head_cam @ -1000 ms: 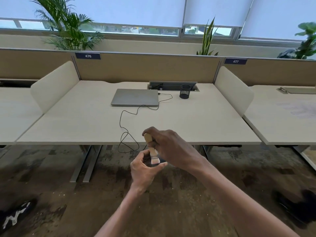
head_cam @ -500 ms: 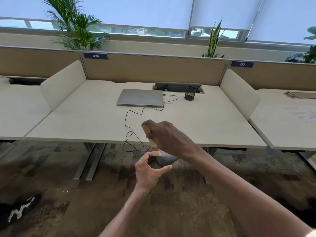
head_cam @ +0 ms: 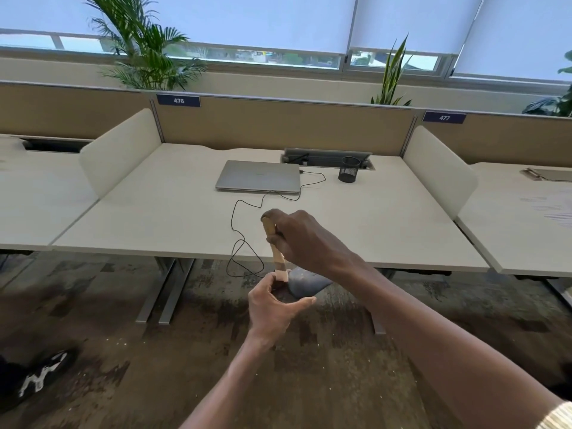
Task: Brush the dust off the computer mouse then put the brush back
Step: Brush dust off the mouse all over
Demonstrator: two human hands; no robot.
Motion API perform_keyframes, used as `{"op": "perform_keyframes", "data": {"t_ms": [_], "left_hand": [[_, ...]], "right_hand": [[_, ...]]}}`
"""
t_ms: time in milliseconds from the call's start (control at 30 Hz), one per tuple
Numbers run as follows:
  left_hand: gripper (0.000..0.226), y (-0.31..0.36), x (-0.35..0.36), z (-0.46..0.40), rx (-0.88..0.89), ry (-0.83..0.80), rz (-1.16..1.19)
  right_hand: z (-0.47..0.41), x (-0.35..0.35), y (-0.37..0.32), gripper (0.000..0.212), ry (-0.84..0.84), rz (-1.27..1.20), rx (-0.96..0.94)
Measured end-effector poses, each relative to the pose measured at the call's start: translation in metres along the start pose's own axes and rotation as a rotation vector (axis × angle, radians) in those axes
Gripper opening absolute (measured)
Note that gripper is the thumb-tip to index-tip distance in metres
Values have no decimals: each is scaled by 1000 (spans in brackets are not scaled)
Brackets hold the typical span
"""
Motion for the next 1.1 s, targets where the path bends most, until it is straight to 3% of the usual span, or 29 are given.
{"op": "perform_keyframes", "data": {"t_ms": [200, 367, 600, 767, 933, 1100], "left_hand": [[52, -5, -6, 0, -27, 10, -10], [66, -4, -8, 3, -31, 9, 15], [53, -8, -12, 1, -41, 25, -15], [68, -6, -9, 4, -30, 5, 13], [58, -12, -14, 4, -51, 24, 3], [64, -14, -18, 2, -55, 24, 13]], "right_hand": [[-2, 2, -2, 16, -30, -20, 1], [-6, -4, 2, 15, 12, 35, 8], [-4, 2, -2, 17, 3, -36, 1], [-5, -2, 9, 21, 31, -10, 47], [5, -10, 5, 29, 47, -207, 19], [11, -3, 6, 29, 10, -192, 2]]}}
Point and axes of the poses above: each hand's wrist, its own z-axis away from the middle knuckle, its own x-axis out of the palm, y = z × x, the point moved 5 cm from there along -z, towards the middle knuckle, and after that the axes turned 10 degrees about -y, right-handed, at the moved point
